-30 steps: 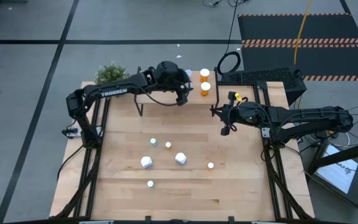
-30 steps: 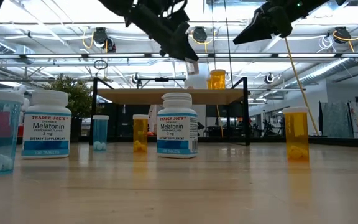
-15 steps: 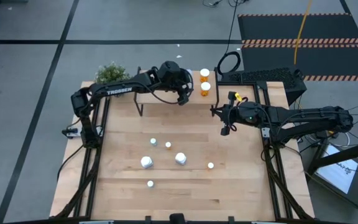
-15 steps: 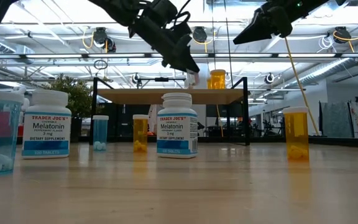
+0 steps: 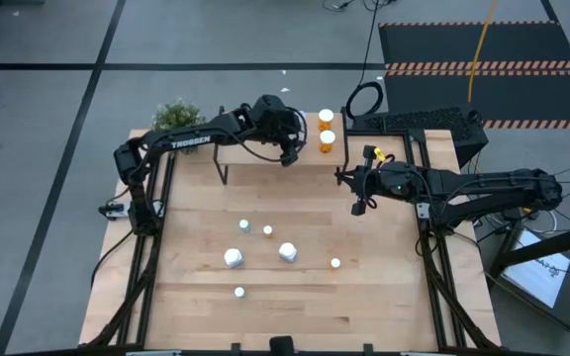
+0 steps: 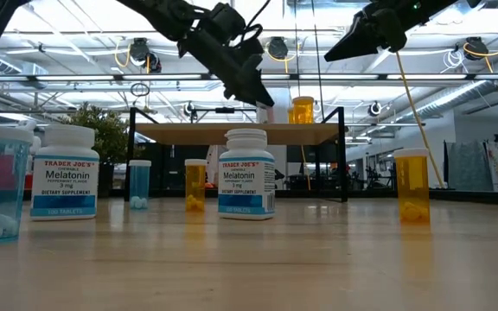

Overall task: Pick and place medicine bottles onto shelf by color
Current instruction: Put the transparent pill bottle on the shelf aligned with the transparent pill bottle

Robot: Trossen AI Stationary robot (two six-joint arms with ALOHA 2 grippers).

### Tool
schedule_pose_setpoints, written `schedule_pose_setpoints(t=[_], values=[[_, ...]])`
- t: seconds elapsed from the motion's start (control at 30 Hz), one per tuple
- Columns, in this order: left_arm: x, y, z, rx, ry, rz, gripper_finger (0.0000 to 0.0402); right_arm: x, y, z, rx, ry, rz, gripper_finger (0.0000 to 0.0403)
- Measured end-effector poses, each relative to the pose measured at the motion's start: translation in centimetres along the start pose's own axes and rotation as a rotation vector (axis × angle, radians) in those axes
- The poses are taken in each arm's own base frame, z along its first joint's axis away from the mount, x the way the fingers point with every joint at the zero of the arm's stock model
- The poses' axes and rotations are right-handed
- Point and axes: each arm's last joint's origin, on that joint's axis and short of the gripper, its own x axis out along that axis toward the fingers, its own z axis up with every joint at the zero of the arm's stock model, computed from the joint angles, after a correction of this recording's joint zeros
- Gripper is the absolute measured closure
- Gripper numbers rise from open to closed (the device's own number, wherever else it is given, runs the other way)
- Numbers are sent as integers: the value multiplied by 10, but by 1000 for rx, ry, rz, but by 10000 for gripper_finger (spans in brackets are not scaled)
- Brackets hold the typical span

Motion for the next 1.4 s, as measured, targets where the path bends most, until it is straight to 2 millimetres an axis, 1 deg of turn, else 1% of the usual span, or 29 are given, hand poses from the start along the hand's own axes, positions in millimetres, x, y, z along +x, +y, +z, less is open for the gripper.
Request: schedule_pose_setpoints(t=[0.27,0.47,0.77,1.0,1.1,1.3,1.4], values=[[1,-1,-1,21,3,-3,244,0,0,0,0,0,0,403],[1,-2,0,159,-11,-55,244,0,0,0,0,0,0,403],[0,1,-1,274,-27,-75,244,0,0,1,2,-6,-2,403],[1,9,-5,252,-19,-83,244,0,0,1,2,-6,-2,403],[3,10,-7,236,-9,-92,243,0,0,1,2,-6,-2,403],[10,11,-10,257,-11,-97,229,0,0,1,2,-6,-2,403],[12,11,-9,258,-24,-92,229,0,0,1,1,-6,-1,403]])
